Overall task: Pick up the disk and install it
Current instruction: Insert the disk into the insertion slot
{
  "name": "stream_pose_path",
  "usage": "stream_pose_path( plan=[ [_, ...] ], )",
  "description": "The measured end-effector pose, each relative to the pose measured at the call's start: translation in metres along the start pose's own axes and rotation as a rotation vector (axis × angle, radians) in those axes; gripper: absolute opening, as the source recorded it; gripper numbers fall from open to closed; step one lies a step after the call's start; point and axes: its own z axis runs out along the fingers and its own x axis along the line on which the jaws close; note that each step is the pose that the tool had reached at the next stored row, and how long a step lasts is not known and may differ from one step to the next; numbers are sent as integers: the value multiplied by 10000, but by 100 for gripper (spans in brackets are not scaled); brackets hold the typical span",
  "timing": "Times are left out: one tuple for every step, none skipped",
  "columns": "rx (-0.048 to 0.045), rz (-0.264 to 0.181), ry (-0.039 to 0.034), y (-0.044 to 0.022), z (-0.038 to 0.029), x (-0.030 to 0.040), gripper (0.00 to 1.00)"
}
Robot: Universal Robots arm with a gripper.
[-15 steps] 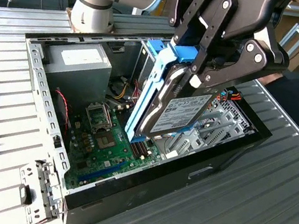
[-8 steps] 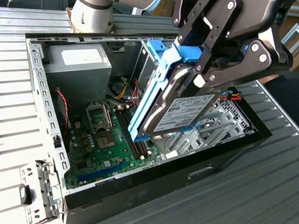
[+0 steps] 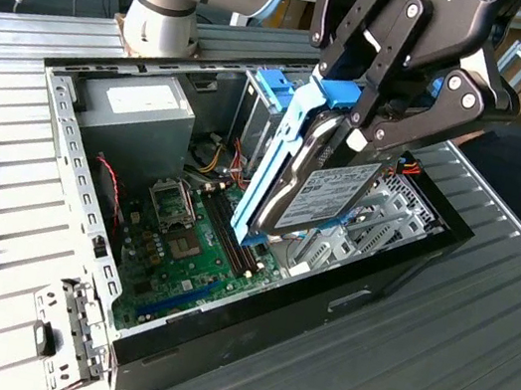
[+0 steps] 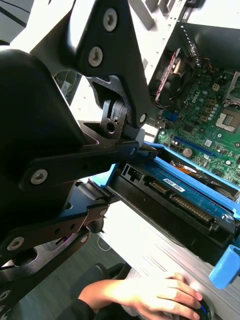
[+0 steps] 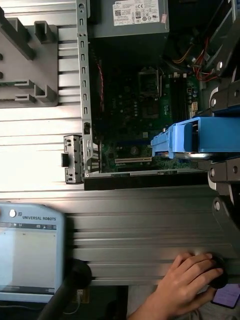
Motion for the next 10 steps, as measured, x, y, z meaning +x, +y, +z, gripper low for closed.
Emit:
stream_pose_path(
  plan=[
    [0,0,0,-6,0,0,37],
    [0,0,0,-14,0,0,37],
    [0,1,0,-24,-1,-1,37],
    [0,0,0,-33,-1,-1,37],
    [0,0,0,-46,-2,-2,37],
    [0,0,-1,-52,-2,-2,37],
    [0,0,0,-64,-2,-2,37],
    [0,0,0,-74,-3,-3,37],
    [0,0,0,-81,-3,-3,37],
    [0,0,1,-88,-3,-4,37]
  ],
)
